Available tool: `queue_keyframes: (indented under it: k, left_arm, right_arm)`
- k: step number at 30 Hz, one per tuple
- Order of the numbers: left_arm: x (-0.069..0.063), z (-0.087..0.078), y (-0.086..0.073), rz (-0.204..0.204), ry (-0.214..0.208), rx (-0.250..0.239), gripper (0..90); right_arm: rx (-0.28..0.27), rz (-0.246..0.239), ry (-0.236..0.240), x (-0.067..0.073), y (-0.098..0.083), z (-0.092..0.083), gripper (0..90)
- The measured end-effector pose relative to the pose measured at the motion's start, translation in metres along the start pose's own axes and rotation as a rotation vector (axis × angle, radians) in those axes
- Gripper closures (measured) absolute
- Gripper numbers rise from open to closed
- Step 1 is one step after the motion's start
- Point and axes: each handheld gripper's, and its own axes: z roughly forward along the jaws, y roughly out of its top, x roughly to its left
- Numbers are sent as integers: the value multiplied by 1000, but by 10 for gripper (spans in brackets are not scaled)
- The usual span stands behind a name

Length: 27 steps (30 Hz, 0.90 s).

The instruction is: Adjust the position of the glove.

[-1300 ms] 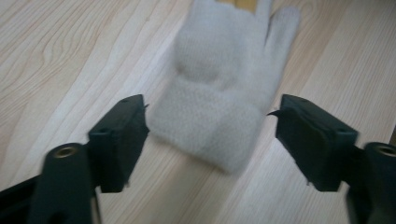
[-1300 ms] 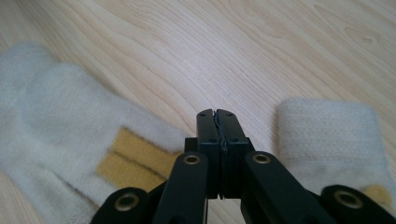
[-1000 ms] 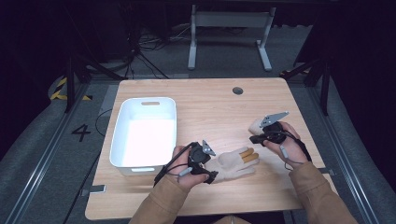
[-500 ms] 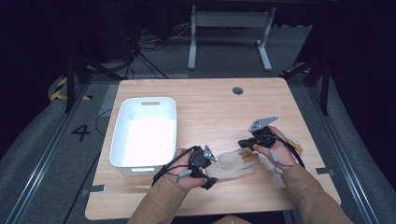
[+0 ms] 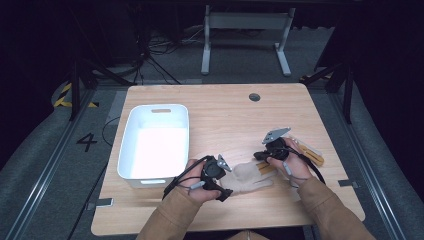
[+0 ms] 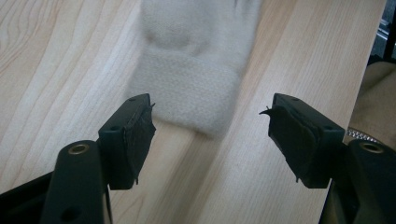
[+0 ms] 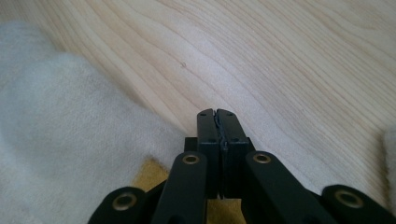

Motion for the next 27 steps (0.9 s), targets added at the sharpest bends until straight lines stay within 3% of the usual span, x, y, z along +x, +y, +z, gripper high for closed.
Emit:
queue_keyframes:
  k: [12,20,27]
  left_arm:
    - [9,-1,1,-49,15,-53,340]
    - [14,-6,7,-78,35,-138,335]
    - [18,-8,9,-106,39,-157,339]
  right_arm:
    - [48,16,26,-3,-7,-9,900]
    - [76,8,40,0,-14,-17,900]
    - [110,8,61,3,-17,-22,900]
